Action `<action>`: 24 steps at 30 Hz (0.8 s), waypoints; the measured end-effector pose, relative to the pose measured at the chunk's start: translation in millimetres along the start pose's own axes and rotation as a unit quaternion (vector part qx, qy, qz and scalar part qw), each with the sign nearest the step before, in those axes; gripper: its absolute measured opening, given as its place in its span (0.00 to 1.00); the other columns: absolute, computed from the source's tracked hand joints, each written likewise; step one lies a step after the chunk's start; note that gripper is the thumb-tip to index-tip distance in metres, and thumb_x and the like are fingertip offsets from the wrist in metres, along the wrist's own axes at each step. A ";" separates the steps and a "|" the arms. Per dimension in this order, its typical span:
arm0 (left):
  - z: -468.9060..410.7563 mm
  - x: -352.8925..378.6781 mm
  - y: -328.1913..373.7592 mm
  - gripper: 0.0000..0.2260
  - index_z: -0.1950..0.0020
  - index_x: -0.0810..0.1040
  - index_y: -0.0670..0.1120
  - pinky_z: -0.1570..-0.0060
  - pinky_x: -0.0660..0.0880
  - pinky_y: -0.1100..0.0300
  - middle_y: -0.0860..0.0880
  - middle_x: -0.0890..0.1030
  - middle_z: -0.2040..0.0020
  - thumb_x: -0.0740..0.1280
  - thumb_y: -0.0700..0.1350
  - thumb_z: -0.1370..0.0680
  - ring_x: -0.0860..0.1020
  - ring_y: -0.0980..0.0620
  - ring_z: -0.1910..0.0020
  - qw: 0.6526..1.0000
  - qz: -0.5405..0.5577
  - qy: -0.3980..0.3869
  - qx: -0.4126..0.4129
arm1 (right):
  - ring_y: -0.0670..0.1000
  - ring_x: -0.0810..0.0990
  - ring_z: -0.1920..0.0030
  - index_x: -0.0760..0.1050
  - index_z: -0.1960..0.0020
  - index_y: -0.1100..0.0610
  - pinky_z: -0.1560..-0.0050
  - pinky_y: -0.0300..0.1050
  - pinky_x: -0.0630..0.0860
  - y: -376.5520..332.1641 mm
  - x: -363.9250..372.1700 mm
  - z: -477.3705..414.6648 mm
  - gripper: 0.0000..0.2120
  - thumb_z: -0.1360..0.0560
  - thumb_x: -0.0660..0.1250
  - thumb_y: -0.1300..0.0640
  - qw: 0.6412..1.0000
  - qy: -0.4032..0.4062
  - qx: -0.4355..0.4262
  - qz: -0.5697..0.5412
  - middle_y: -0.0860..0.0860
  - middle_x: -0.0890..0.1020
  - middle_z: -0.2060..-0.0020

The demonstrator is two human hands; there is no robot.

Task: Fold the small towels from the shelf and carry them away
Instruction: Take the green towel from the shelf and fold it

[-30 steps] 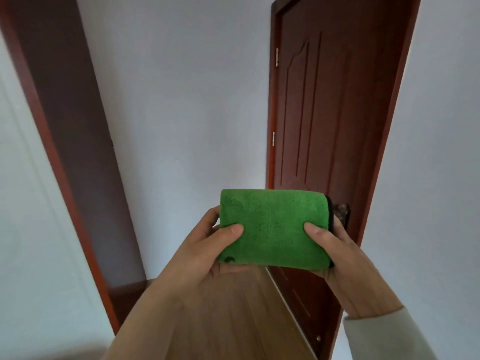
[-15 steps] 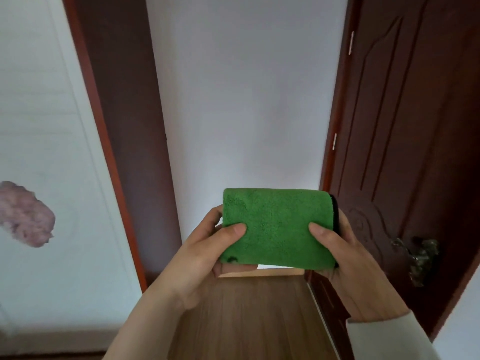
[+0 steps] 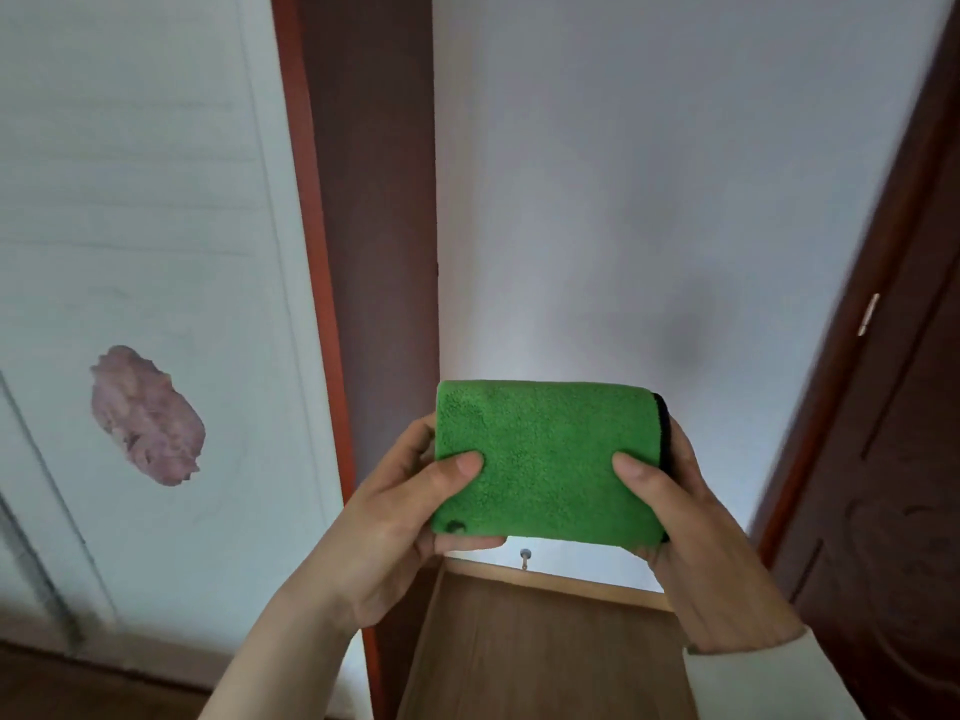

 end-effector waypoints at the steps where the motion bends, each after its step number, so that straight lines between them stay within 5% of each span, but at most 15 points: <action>1: -8.5 -12.8 3.7 0.19 0.37 0.80 0.47 0.61 0.85 0.52 0.44 0.85 0.40 0.71 0.44 0.28 0.86 0.45 0.47 1.000 -0.003 0.007 0.002 | 0.46 0.84 0.41 0.75 0.34 0.35 0.39 0.57 0.77 4.2 9.7 -12.4 0.27 0.33 0.69 0.50 1.000 -0.005 -0.001 -0.005 0.43 0.84 0.40; 8: -58.5 -119.4 34.2 0.20 0.36 0.79 0.45 0.63 0.84 0.54 0.45 0.86 0.43 0.70 0.43 0.28 0.87 0.47 0.50 0.998 -0.006 0.062 0.029 | 0.47 0.84 0.40 0.74 0.33 0.36 0.42 0.55 0.79 49.8 102.2 -108.4 0.27 0.31 0.67 0.52 0.997 -0.070 0.007 -0.027 0.43 0.84 0.39; 13: -71.3 -196.2 54.3 0.17 0.38 0.80 0.49 0.60 0.84 0.54 0.46 0.86 0.45 0.70 0.44 0.26 0.87 0.48 0.50 0.991 -0.027 0.121 0.049 | 0.46 0.85 0.43 0.75 0.34 0.39 0.55 0.44 0.84 80.3 177.5 -162.7 0.25 0.30 0.66 0.54 0.989 -0.133 0.018 -0.062 0.44 0.86 0.43; 24: -59.1 -348.4 106.3 0.17 0.39 0.83 0.56 0.59 0.84 0.54 0.47 0.86 0.43 0.69 0.45 0.26 0.86 0.48 0.48 0.953 -0.057 0.282 0.097 | 0.50 0.86 0.43 0.73 0.30 0.43 0.55 0.47 0.84 144.7 358.3 -247.0 0.29 0.30 0.68 0.57 0.943 -0.306 0.061 -0.116 0.49 0.85 0.41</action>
Point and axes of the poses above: each hand's wrist, its own z-axis away from the middle knuckle, its own x-axis out of the palm, y = z × x, the point moved 10 cm from there along -z, towards the middle knuckle
